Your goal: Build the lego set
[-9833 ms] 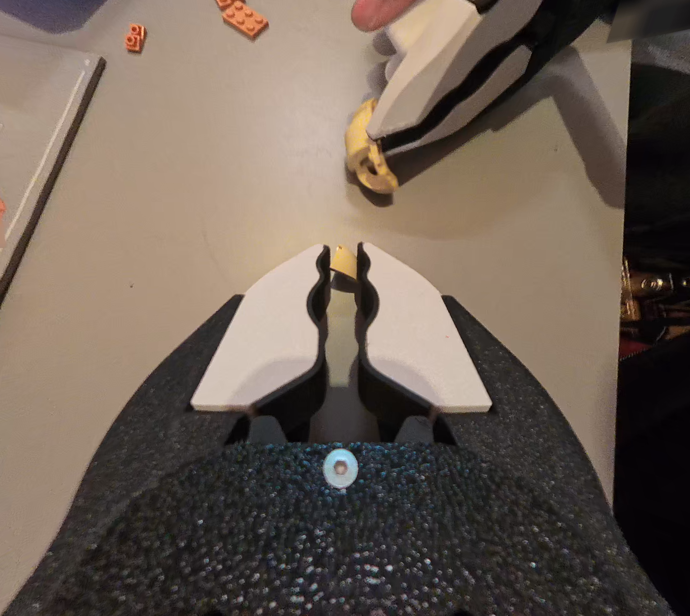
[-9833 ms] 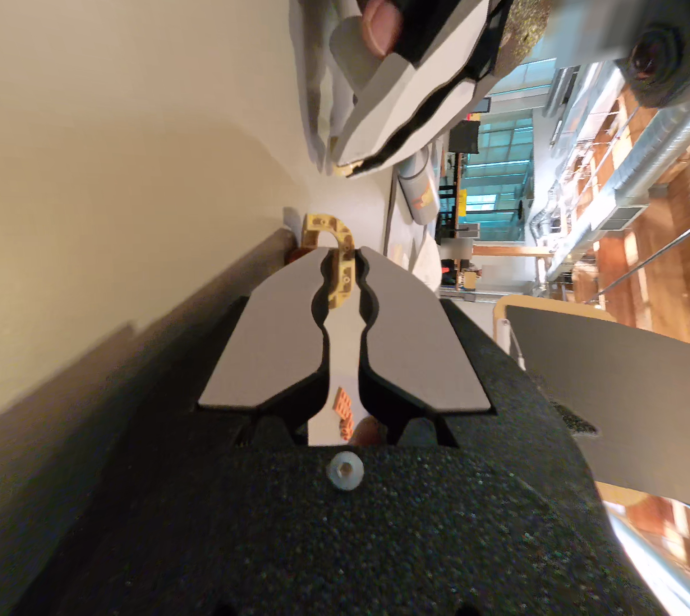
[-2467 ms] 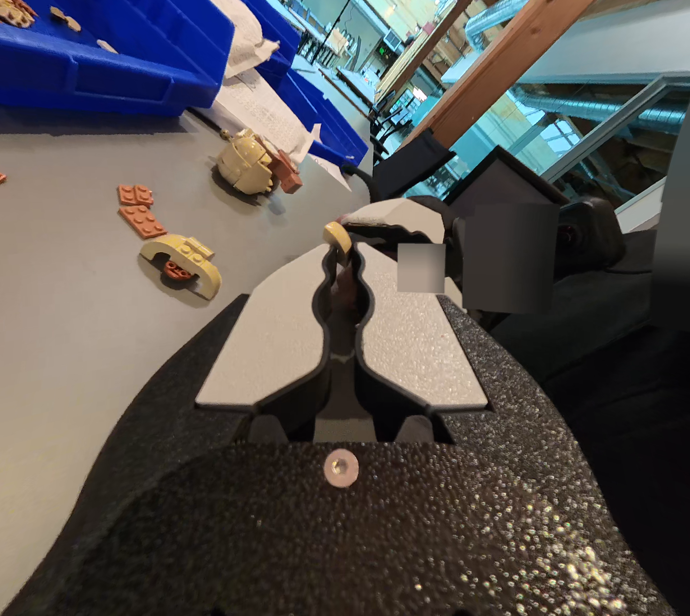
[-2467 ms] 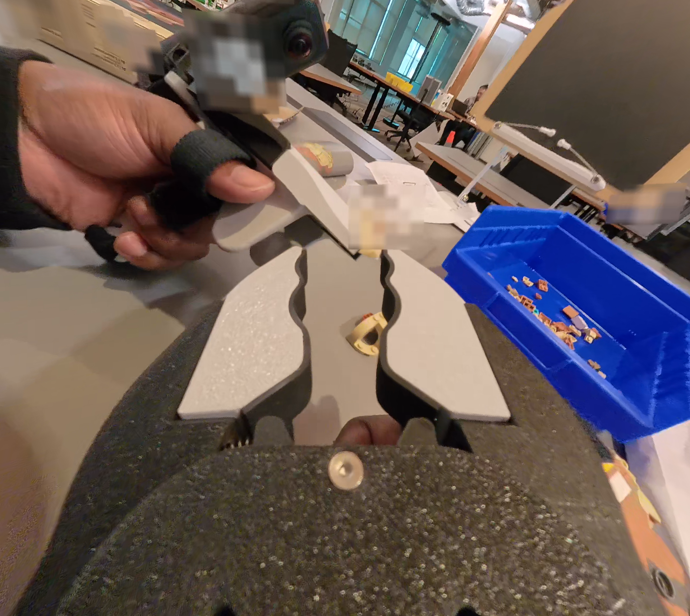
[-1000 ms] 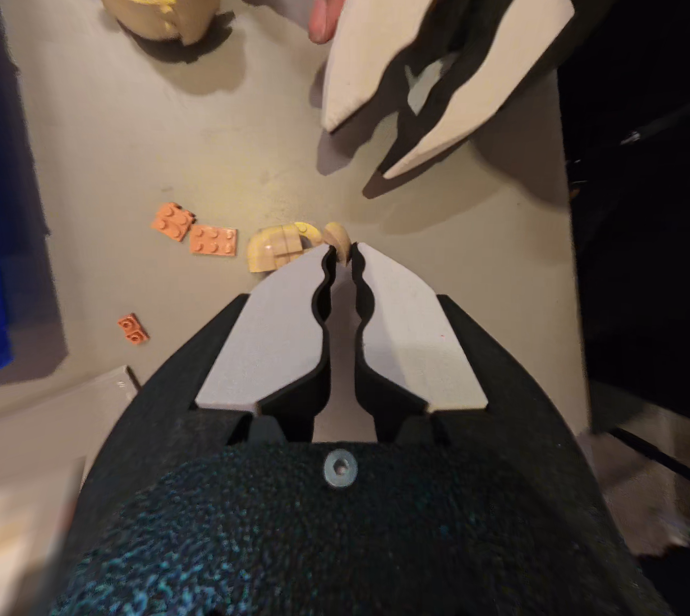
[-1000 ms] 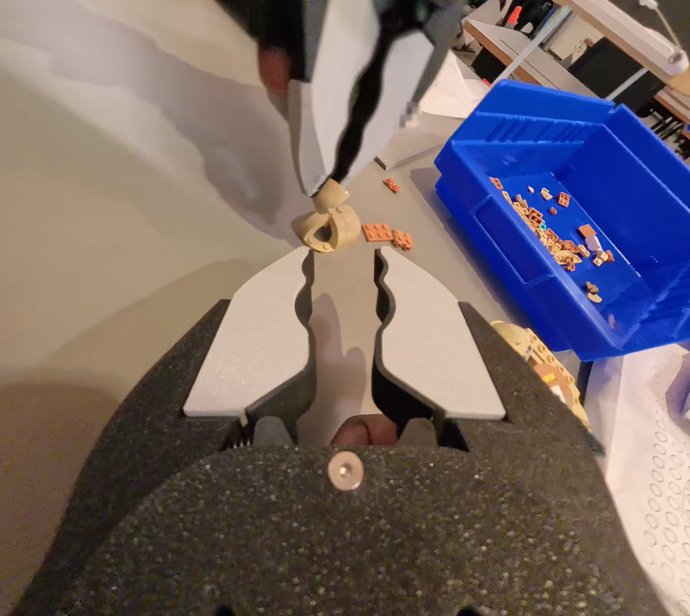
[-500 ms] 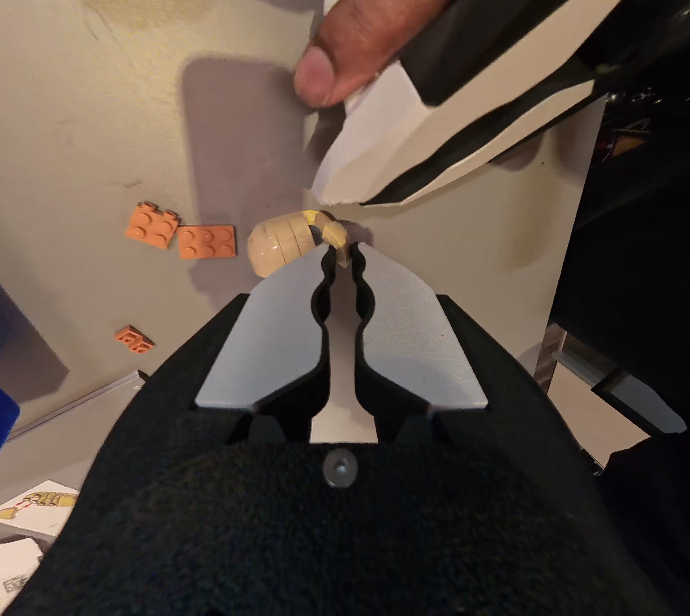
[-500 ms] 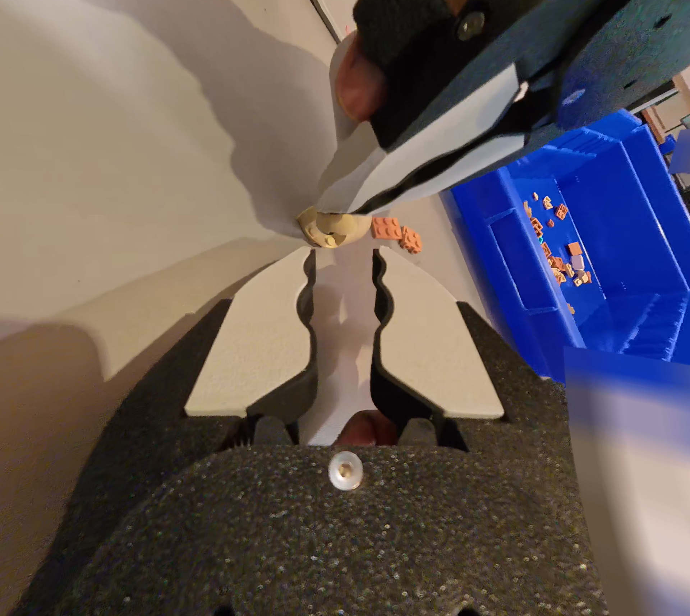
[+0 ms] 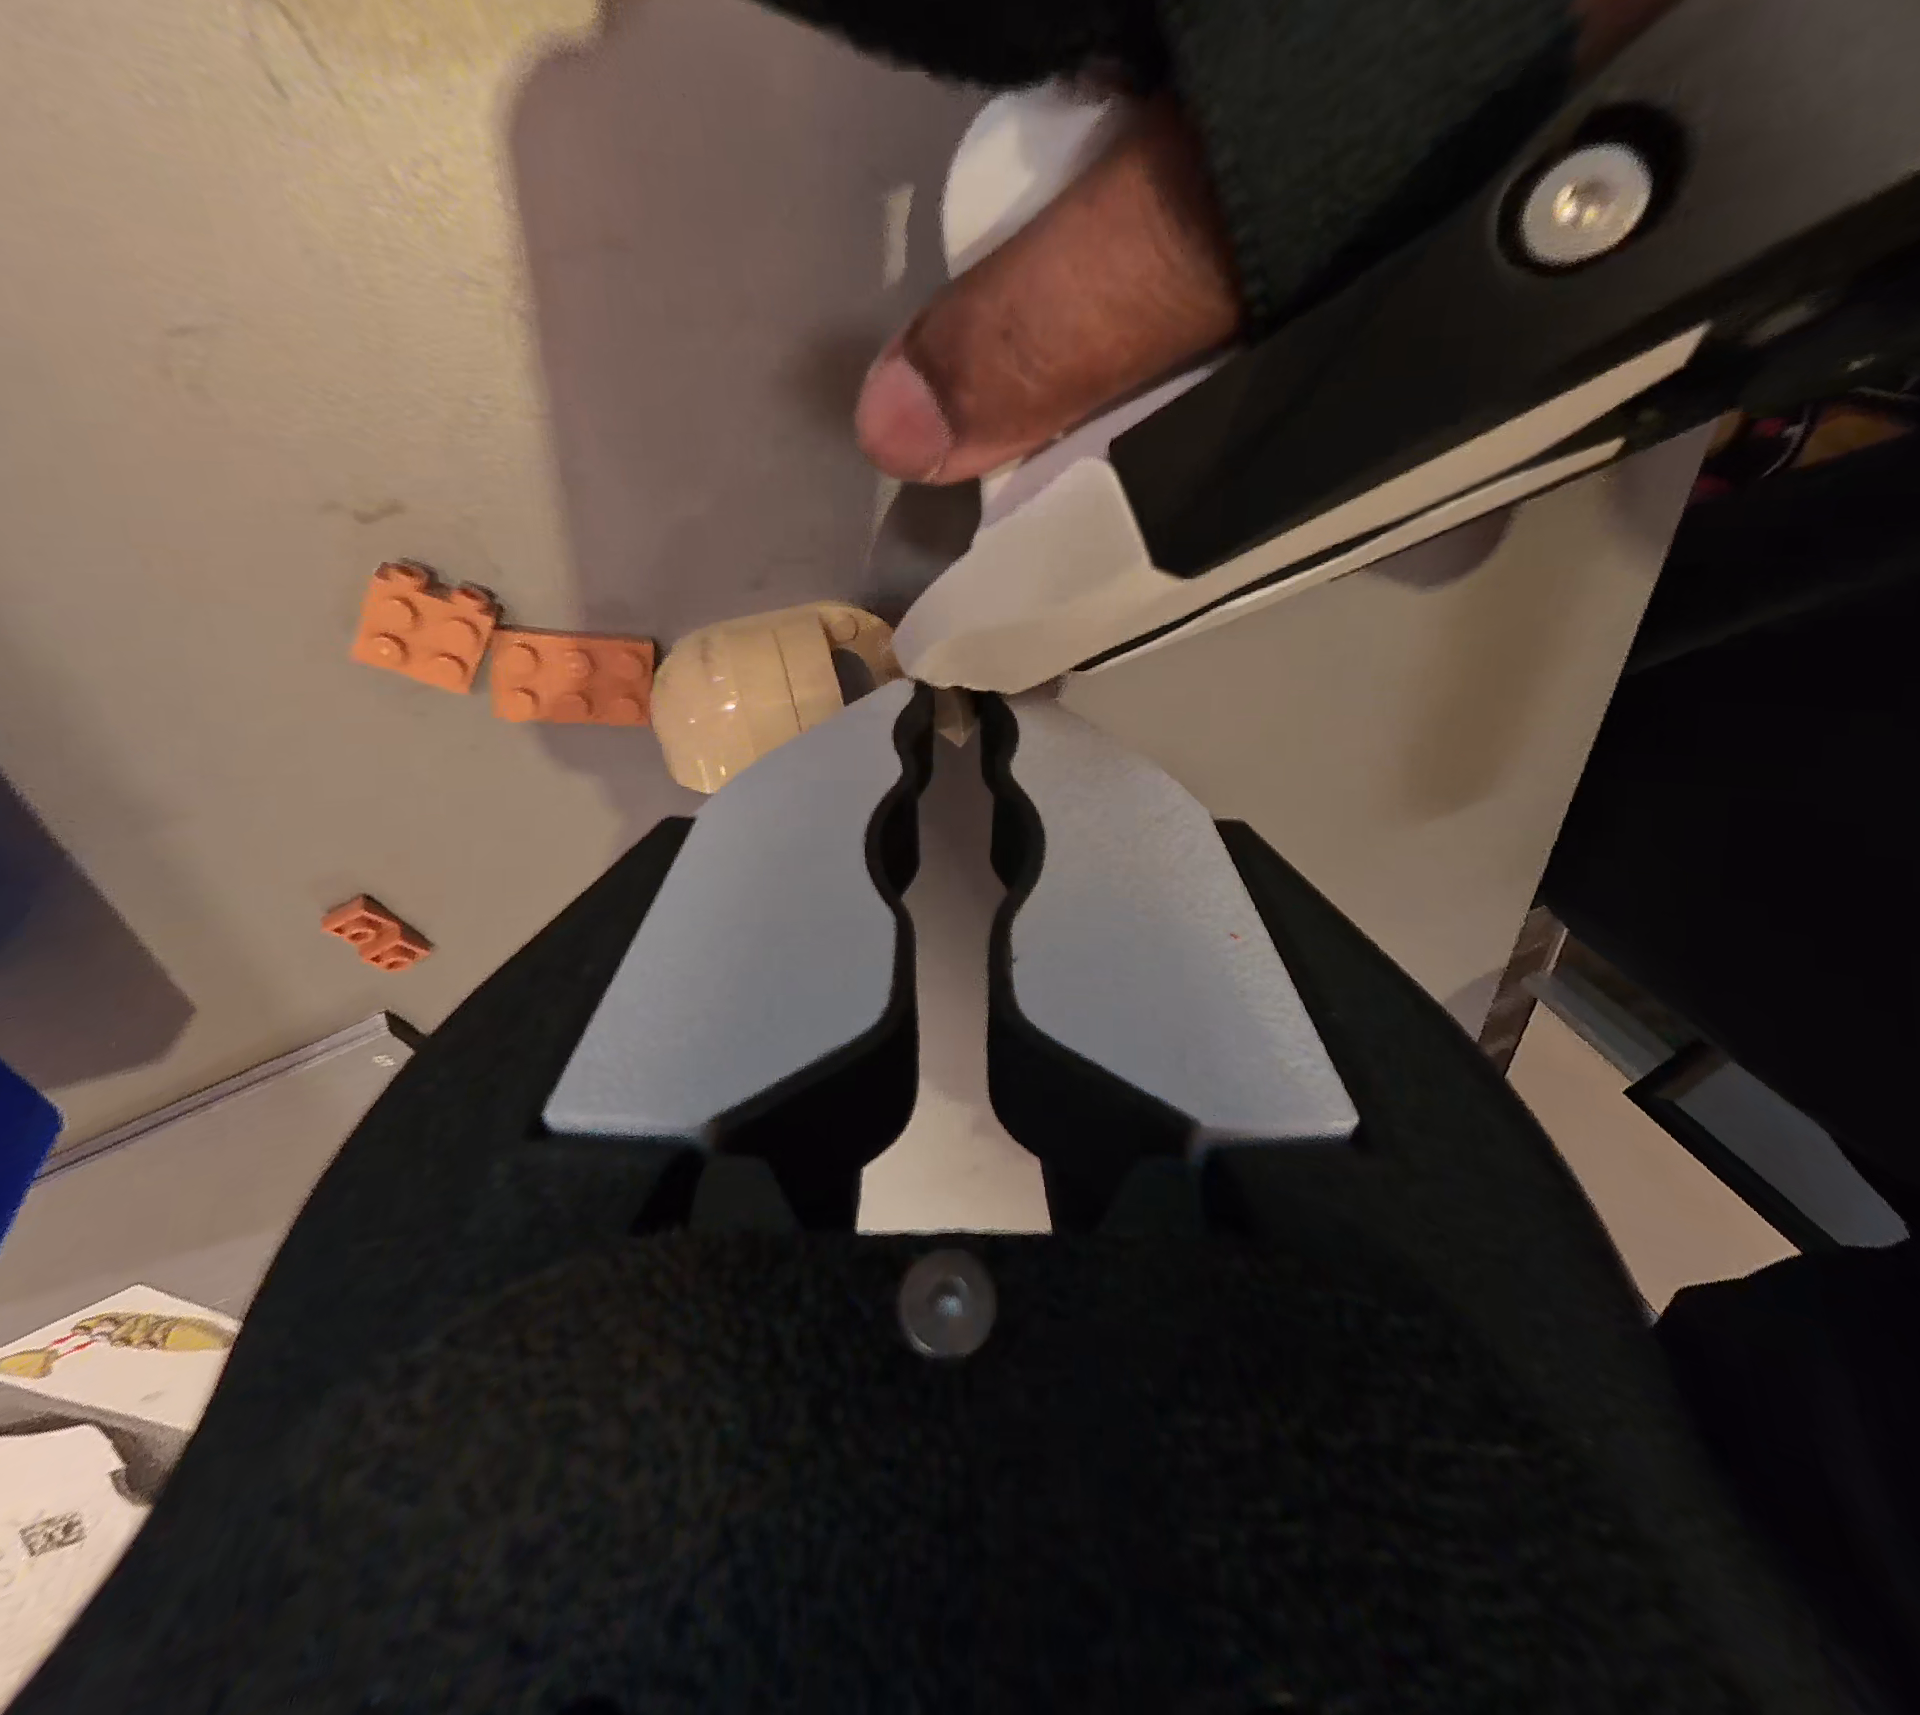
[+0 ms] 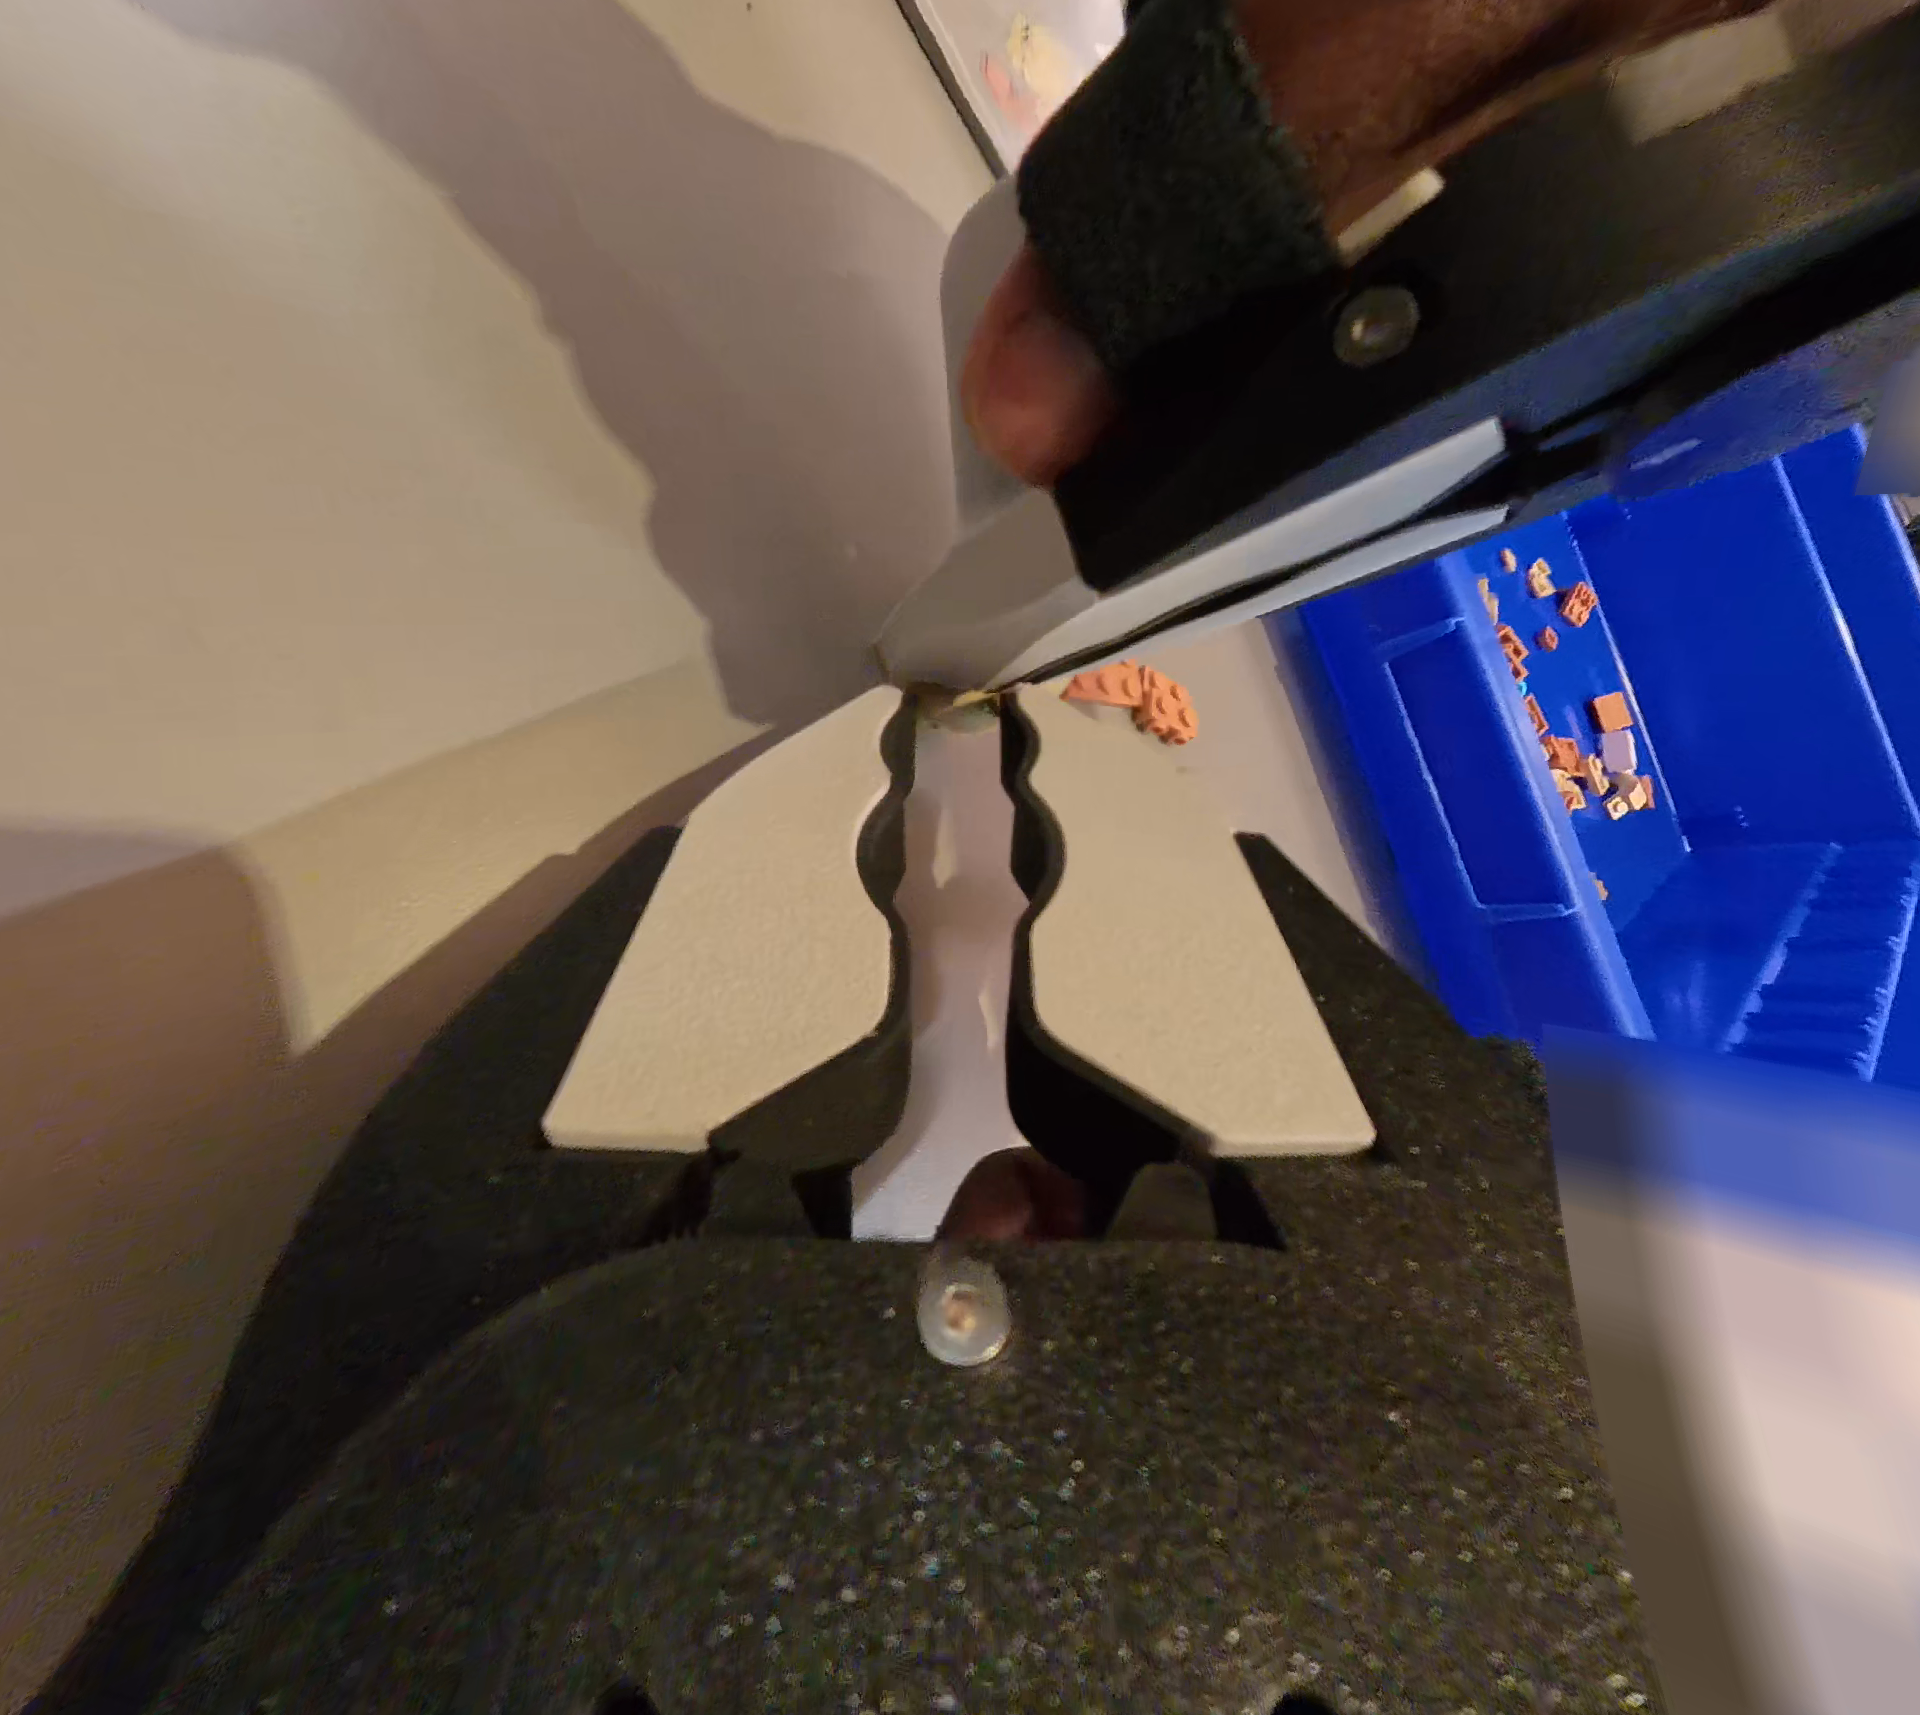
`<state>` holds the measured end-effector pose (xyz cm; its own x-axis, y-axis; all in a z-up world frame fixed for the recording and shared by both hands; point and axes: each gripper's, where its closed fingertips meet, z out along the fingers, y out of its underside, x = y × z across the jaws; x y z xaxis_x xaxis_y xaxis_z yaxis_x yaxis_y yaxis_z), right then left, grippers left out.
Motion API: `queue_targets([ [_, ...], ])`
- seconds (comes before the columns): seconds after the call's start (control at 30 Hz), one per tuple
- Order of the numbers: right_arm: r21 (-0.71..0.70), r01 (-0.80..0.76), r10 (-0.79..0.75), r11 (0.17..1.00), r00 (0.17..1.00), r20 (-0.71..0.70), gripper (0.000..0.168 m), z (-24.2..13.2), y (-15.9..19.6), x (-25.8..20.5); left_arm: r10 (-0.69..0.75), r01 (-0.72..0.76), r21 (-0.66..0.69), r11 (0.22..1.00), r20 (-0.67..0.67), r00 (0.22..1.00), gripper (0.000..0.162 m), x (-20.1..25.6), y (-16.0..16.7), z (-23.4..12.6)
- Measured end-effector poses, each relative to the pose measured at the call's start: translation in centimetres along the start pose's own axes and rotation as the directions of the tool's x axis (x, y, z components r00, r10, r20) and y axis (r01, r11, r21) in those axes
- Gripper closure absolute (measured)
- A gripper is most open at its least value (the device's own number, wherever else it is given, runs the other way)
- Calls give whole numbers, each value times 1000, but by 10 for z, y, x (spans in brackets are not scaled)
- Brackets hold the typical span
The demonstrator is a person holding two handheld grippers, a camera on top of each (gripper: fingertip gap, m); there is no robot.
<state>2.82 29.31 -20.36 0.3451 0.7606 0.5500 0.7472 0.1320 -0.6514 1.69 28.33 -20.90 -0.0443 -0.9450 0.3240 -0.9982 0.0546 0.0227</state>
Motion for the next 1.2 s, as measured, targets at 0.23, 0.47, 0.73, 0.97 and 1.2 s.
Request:
queue_targets([
  [0.23,-27,-73,73,997,997,18,154,3,3,3,-23,22,19,1000,63,998,154,-5,-1,-1],
  [0.47,-65,-118,120,991,992,27,158,6,5,4,-27,26,10,1000,173,985,153,-12,2,-4],
  [0.73,-70,-142,144,987,989,22,158,6,6,6,-46,23,90,996,263,964,148,-13,8,-16],
  [0.97,-75,-204,209,976,976,68,151,2,11,5,-172,102,378,920,157,972,139,-14,19,-24],
  [1.2,-95,-257,269,962,951,149,145,-3,23,10,-349,303,681,666,-73,934,137,-23,19,-8],
])
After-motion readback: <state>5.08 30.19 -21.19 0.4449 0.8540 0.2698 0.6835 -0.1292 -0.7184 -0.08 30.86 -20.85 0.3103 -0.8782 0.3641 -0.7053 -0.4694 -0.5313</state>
